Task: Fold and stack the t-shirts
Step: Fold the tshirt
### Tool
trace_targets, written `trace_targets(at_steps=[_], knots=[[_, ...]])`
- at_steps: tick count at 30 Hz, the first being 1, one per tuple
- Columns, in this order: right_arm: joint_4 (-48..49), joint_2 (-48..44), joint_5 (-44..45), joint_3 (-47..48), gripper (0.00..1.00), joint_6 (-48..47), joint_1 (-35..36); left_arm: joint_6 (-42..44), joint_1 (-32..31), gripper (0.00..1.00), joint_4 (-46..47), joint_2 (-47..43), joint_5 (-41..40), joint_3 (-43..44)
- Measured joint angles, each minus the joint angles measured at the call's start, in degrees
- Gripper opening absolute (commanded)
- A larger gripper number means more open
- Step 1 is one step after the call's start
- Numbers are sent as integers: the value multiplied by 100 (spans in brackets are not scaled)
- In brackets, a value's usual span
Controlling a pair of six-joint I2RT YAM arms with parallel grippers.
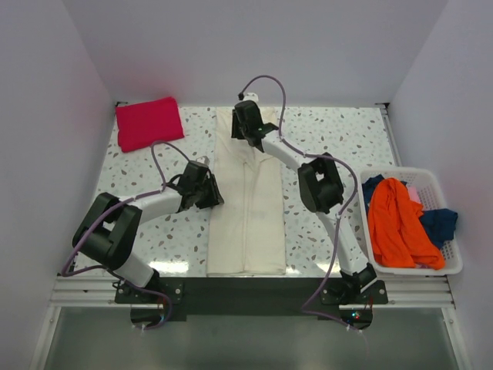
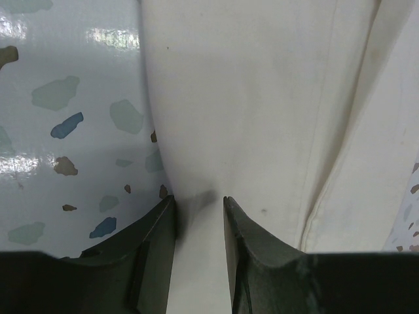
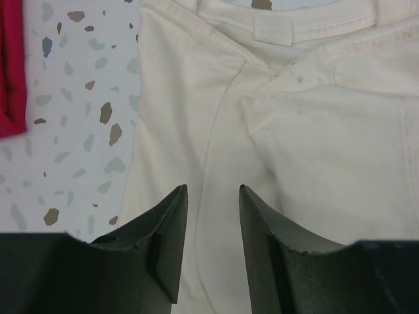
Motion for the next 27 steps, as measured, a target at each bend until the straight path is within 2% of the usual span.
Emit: trace_targets(at_steps=[12,27], knots=[[-452,1012,96,1056,38,138,-61,2,0,39,2,2,17,-2],[-723,1412,273,1694,42,529,-118,7,0,39,59,4,61,-33]])
